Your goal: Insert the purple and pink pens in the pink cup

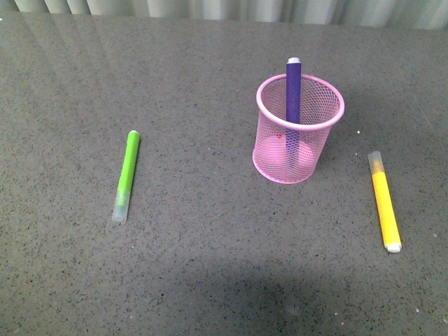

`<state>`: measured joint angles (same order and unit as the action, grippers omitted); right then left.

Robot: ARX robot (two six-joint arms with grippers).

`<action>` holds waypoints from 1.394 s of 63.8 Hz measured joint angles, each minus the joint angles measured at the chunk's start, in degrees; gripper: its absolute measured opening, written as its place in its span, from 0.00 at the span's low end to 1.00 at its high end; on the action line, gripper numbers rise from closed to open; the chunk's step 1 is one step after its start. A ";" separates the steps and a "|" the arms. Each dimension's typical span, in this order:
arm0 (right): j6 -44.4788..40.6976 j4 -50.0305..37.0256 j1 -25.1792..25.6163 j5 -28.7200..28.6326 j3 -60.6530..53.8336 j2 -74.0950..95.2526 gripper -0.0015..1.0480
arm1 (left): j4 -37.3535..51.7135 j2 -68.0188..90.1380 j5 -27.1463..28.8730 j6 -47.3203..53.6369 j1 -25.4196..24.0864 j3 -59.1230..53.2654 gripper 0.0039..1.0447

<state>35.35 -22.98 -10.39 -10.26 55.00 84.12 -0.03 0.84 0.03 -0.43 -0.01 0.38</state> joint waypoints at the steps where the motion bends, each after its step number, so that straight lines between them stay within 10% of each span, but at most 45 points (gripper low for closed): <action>1: 0.55 -0.39 -0.17 0.11 -0.11 0.26 0.08 | 0.00 0.00 0.00 0.00 0.00 0.00 0.93; 89: 7.52 -37.55 8.44 -2.03 -11.39 23.06 0.08 | 0.00 0.00 0.00 0.00 0.00 0.00 0.93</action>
<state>42.87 -60.53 -1.96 -12.29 43.62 107.18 -0.03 0.84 0.03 -0.43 -0.01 0.38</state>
